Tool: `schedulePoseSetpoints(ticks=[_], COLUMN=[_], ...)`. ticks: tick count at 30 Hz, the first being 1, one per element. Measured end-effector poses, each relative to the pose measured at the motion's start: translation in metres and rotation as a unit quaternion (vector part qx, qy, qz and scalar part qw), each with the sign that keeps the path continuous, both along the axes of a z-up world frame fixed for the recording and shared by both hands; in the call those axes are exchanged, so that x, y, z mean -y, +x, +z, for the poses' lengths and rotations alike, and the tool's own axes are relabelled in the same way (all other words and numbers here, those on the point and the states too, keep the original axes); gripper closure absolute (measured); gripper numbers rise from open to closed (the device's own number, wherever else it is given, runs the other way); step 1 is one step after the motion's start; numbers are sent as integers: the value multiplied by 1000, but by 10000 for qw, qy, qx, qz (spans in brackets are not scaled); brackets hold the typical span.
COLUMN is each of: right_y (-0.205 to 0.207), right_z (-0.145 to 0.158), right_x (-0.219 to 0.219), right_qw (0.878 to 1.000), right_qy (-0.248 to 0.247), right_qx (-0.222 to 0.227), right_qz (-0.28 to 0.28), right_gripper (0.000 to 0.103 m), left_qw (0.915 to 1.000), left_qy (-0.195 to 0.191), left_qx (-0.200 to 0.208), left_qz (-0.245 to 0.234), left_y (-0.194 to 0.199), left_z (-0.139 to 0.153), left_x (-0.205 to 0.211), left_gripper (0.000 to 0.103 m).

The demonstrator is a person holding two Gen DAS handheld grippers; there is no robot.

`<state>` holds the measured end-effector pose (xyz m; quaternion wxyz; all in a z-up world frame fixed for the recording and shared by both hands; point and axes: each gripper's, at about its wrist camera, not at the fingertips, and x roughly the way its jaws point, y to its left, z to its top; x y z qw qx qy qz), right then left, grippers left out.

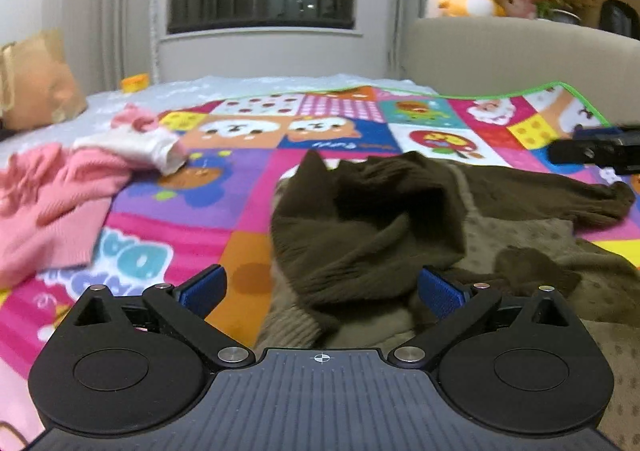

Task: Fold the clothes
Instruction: 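Grasp the other sleeve cuff with the right tool and lay it across the dress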

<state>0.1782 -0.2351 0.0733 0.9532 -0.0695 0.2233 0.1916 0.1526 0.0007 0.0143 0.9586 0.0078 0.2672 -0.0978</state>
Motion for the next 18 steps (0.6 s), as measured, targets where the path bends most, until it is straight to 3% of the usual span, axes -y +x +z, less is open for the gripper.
schedulePoseSetpoints(ticks=[3,6,7,8,10,13,18], right_y=[24,51,61,69,83,86,73], right_z=[-2,-23,-33,-42,-51,-35,62], right_x=[-62,-115,-129,-138,-152,-165,-140], right_qw=[9973,9900,9860,9823,9772,9800,9935], right_qy=[-468,-1160,-1459,-1681,-1931,-1796,-450], right_qx=[-58,-176,-208,-301,-461,-282,603], right_qz=[564,778,778,769,759,811,857], right_gripper=[17,18,27,49,77,89,90], left_qw=[9999,9992,9988,9985,9983,9984,9983], left_qy=[-80,-193,-266,-327,-388,-386,-340], left_qx=[-143,-352,-404,-430,-435,-406,-450], left_qz=[11,-6,-2,23,50,63,130], left_y=[5,11,13,14,14,13,14], left_z=[-11,-22,-23,-24,-26,-27,-29], left_x=[-4,-8,-10,-12,-14,-14,-13], left_gripper=[0,0,0,0,0,0,0])
